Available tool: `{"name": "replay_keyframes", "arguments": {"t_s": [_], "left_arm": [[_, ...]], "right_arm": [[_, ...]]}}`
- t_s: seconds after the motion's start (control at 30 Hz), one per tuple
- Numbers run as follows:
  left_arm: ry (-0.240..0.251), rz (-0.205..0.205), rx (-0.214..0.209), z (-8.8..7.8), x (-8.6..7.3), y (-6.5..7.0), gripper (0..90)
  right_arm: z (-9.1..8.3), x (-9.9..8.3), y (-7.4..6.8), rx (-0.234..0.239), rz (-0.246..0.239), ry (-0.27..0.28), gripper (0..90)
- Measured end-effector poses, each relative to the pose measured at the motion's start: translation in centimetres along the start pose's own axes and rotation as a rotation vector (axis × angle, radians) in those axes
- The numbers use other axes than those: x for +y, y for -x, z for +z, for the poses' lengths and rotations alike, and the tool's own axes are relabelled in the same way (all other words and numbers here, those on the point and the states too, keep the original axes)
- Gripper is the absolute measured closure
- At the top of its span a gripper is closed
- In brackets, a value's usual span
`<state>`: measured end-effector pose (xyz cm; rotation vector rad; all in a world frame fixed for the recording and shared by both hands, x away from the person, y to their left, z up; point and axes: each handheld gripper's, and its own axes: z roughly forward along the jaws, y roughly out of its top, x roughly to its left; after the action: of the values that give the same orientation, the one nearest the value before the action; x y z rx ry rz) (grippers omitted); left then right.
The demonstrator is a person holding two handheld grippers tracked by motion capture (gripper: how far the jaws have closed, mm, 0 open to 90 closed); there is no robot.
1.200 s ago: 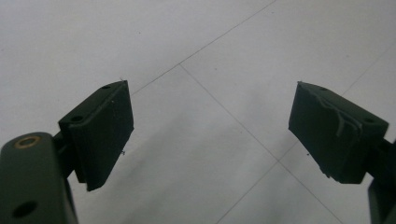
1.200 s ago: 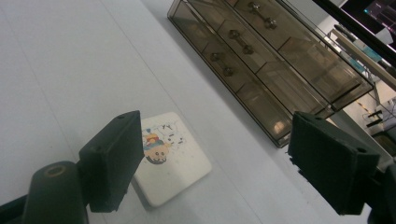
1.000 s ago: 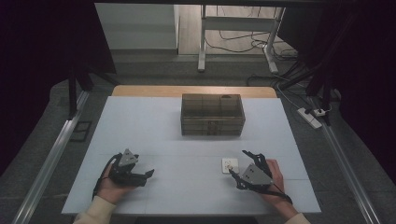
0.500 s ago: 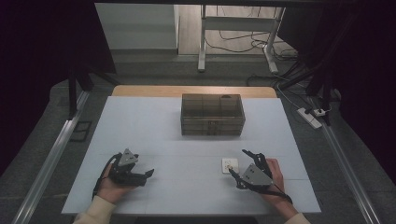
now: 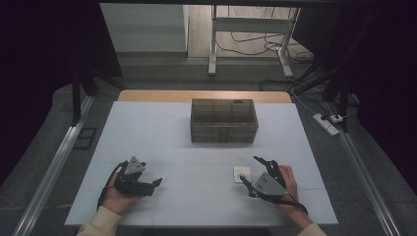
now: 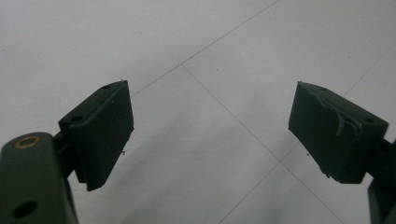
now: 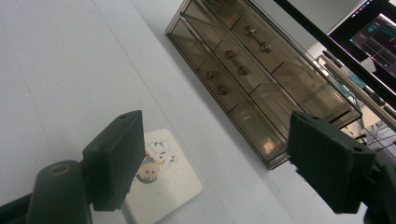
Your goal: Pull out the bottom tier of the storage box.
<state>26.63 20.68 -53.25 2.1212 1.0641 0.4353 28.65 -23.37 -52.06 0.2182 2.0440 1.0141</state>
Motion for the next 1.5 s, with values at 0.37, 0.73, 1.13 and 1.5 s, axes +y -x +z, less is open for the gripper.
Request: {"name": "replay_keyframes", "arguments": {"t_s": [0.37, 0.73, 1.13, 1.5], "left_arm": [[0.000, -0.002, 0.000, 0.0, 0.0, -0.1, 14.2], [-0.001, -0.001, 0.000, 0.0, 0.0, 0.0, 14.2], [-0.001, -0.002, 0.001, 0.0, 0.0, 0.0, 14.2], [-0.003, -0.002, 0.000, 0.0, 0.0, -0.1, 14.2]], "right_arm": [[0.1, 0.0, 0.1, -0.008, -0.004, 0.014, 19.5], [0.4, 0.0, 0.2, -0.011, -0.019, 0.028, 19.9], [0.7, 0.2, 0.2, -0.020, -0.042, 0.030, 20.1], [1.2, 0.1, 0.3, -0.028, -0.050, 0.036, 20.5]]}}
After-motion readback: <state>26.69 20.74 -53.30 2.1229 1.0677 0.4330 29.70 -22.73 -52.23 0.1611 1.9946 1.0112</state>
